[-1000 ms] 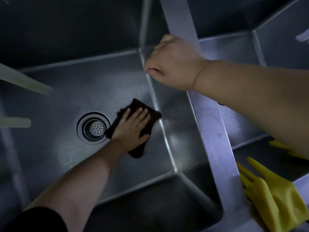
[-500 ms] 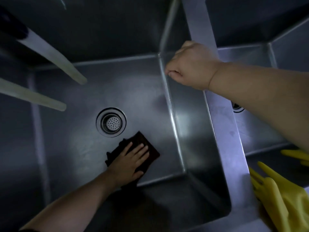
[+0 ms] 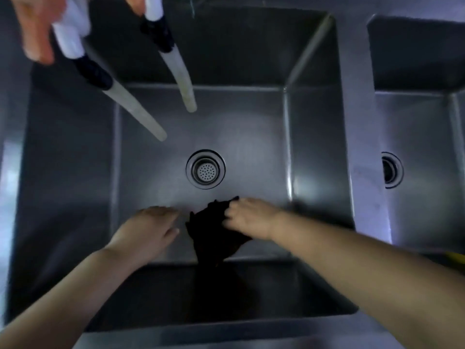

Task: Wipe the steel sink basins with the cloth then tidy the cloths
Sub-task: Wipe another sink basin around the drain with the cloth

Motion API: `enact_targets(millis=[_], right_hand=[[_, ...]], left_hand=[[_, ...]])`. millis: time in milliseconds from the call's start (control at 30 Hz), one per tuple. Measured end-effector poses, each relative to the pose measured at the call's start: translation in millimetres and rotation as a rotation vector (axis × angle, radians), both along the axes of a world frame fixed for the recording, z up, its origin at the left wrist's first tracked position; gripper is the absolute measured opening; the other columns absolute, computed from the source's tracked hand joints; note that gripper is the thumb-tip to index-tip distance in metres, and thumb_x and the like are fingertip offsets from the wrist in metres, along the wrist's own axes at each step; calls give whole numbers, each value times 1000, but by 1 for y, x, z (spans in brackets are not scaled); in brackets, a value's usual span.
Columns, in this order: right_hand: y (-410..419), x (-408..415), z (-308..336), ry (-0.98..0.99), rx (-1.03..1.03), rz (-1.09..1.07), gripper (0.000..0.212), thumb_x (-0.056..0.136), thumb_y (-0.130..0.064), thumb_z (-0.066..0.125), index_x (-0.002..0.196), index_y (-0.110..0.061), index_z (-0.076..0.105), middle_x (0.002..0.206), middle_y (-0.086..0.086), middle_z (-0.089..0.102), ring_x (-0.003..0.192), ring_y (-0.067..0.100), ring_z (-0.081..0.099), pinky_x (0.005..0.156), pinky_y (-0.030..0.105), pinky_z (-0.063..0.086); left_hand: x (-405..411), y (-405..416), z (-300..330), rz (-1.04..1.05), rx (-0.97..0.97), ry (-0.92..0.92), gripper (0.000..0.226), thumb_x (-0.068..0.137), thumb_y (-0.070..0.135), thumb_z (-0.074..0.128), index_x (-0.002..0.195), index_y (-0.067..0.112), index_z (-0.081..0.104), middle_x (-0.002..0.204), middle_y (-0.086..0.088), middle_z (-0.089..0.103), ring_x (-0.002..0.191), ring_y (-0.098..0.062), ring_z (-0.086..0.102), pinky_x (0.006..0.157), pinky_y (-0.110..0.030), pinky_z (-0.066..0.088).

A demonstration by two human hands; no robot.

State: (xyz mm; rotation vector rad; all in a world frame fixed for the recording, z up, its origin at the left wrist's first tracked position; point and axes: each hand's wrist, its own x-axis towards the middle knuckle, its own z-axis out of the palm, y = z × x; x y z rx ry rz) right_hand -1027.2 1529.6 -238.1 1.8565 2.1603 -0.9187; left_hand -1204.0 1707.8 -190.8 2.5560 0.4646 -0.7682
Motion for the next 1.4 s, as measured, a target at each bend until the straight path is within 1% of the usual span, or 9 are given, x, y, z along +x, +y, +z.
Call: enact_targets(millis=[100, 233, 300, 433, 533, 867, 1033, 1200, 1400], right_hand=[[-12, -38, -43, -16, -145, 192, 55, 99, -28, 40, 150, -32, 19, 160, 4, 7, 146, 26, 6, 117, 41, 6], [-4, -60, -82, -86, -74, 292, 62, 98, -49, 33, 150, -37, 0, 156, -2, -18, 139, 21, -28, 105, 41, -32], [12, -62, -96, -115, 9, 284, 62, 96, -52, 33, 149, -38, 3, 154, -3, -18, 138, 22, -27, 106, 43, -30], [62, -55, -109, -116, 221, 193, 58, 89, -54, 32, 143, -35, 36, 154, 3, 30, 143, 33, 19, 114, 55, 1], [114, -40, -115, -193, 251, 93, 59, 86, -53, 31, 141, -34, 41, 150, 7, 37, 139, 39, 28, 111, 63, 8], [240, -28, -122, -309, 199, -450, 60, 96, -57, 17, 149, -38, -5, 159, 6, -9, 143, 36, -16, 112, 61, -5], [209, -82, -122, -266, 229, -208, 61, 96, -56, 21, 150, -37, 2, 160, 8, -4, 143, 39, -13, 112, 61, -9], [140, -133, -120, -140, 236, 85, 58, 90, -53, 27, 145, -35, 32, 156, 10, 23, 143, 41, 13, 111, 62, 0], [55, -110, -116, -41, 288, 373, 51, 94, -45, 29, 144, -35, 35, 154, 5, 28, 144, 34, 16, 113, 56, 5]], left_hand=[[-23, 21, 11, 111, 70, 26, 49, 93, 40, 48, 140, 25, 43, 141, 2, 49, 128, -21, 47, 103, -33, 42], [-48, 36, -1, 145, 110, 75, 50, 81, 41, 48, 120, 14, 64, 113, -9, 69, 100, -32, 66, 85, -40, 55], [-50, 39, -4, 187, 116, 56, 44, 84, 38, 51, 118, 14, 65, 109, -10, 70, 98, -32, 66, 84, -38, 55], [-45, 51, -3, 323, 189, -9, 36, 87, 31, 60, 121, 18, 62, 111, -11, 68, 103, -33, 62, 84, -37, 51], [-47, 59, -4, 429, 232, -26, 41, 93, 35, 50, 132, 23, 51, 125, -6, 61, 115, -29, 55, 89, -34, 46], [-56, 73, -14, 559, 235, -18, 34, 95, 32, 43, 128, 24, 51, 124, -3, 60, 114, -26, 54, 91, -41, 48], [-55, 77, -13, 603, 239, -6, 31, 97, 24, 41, 124, 23, 55, 125, -7, 59, 114, -31, 52, 90, -37, 45], [-54, 77, -17, 580, 170, 39, 21, 94, 24, 42, 107, 20, 59, 112, -7, 64, 104, -29, 57, 80, -35, 48], [-53, 75, -18, 560, 169, 109, 28, 95, 25, 44, 121, 19, 56, 122, -8, 61, 113, -29, 55, 89, -35, 47]])
